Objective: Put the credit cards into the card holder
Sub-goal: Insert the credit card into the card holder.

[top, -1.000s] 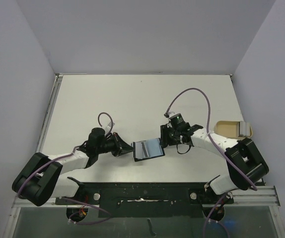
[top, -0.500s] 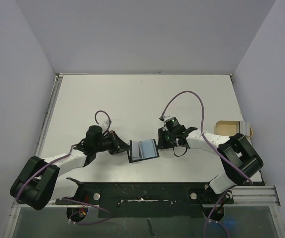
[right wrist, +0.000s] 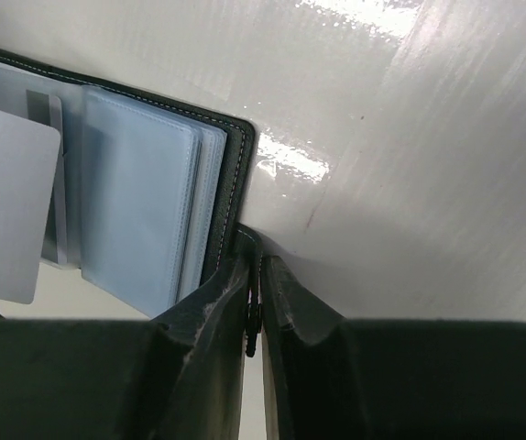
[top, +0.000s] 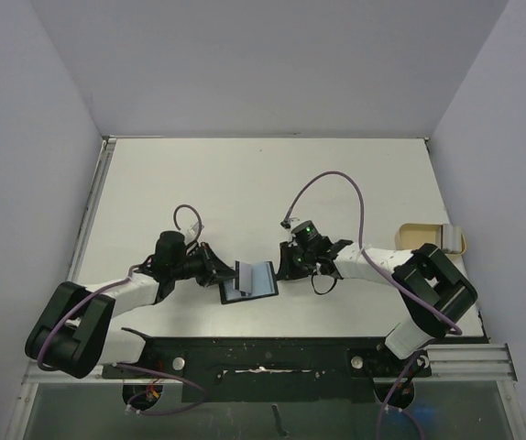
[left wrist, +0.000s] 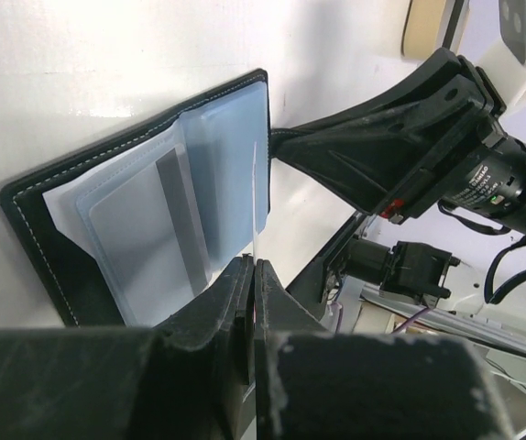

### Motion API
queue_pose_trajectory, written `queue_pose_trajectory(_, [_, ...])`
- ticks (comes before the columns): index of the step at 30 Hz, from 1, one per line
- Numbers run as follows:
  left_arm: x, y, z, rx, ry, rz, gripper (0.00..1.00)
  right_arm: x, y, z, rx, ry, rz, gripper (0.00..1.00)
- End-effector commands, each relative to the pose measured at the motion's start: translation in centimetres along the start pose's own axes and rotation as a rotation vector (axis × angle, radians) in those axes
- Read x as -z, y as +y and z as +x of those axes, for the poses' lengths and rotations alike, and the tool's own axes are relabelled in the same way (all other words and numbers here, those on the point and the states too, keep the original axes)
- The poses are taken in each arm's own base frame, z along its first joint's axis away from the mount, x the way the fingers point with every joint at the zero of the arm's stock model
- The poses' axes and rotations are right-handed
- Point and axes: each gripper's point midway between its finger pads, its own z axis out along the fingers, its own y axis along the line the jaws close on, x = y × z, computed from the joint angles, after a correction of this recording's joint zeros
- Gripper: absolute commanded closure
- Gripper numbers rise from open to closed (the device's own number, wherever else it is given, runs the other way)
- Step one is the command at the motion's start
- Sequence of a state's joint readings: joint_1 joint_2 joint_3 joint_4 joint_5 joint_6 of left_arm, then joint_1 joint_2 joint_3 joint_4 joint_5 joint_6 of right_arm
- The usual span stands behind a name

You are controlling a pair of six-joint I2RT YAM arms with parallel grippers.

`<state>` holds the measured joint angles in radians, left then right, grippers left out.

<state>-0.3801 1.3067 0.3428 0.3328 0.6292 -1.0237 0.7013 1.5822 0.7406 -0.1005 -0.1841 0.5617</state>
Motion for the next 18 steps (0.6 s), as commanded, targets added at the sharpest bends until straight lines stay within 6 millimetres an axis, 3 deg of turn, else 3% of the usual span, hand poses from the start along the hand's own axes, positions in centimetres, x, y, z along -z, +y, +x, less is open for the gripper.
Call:
queue_pose_trajectory(1, [0.0,-1.0,-0.7,-0.064,-0.011,0.061,1.00,-0.6,1.0,-0.3,-0.011,-0.020,-0.027,0.89])
queue_pose_trajectory(8, [0.0,0.8,-0.4,-0.049,-0.002,0.004,1.00,-0.8,0.7,0.3,-0.017,-0.005,-0.018,0.89])
queue_pose_trajectory(18, [1.1,1.9,-0.5,-0.036,-0.040,-0.027,1.00,-0.5,0.3,0.4,-0.037,-0.017,0.003,0.89])
